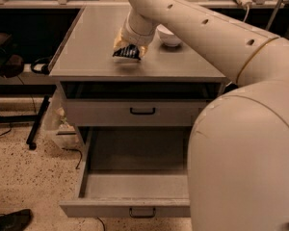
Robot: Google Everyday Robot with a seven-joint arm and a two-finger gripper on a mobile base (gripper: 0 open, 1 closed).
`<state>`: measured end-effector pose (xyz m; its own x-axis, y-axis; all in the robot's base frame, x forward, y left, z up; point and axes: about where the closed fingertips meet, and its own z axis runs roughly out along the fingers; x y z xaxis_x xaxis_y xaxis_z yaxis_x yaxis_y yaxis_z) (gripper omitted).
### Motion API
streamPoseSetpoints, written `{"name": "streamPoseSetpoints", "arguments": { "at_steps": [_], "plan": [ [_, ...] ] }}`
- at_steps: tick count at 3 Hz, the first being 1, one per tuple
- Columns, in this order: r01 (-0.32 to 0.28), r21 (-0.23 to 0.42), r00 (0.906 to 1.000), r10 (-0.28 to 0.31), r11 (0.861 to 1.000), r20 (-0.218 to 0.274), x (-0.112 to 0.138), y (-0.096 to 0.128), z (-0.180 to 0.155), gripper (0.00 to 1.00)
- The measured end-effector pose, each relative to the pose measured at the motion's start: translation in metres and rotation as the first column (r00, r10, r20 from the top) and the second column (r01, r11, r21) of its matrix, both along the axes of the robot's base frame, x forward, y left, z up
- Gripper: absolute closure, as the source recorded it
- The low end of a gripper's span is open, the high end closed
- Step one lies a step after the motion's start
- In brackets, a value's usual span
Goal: Pick rxbar blueberry from middle drawer and place on counter
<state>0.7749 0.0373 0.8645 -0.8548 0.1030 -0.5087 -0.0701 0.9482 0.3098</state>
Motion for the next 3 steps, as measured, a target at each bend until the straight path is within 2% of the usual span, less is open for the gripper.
{"name": "streamPoseSetpoints", "arguments": {
  "at_steps": [1, 2, 3],
  "plan": [
    [0.000, 0.000, 1.0000, 0.000, 1.000, 0.000, 0.000, 0.000, 0.000, 0.00],
    [0.002, 0.010, 1.0000, -0.002, 1.000, 0.001, 0.001, -0.003, -0.001, 0.00],
    [0.024, 0.015, 0.9996, -0.025, 1.000, 0.016, 0.005, -0.024, 0.007, 0.00]
  ]
}}
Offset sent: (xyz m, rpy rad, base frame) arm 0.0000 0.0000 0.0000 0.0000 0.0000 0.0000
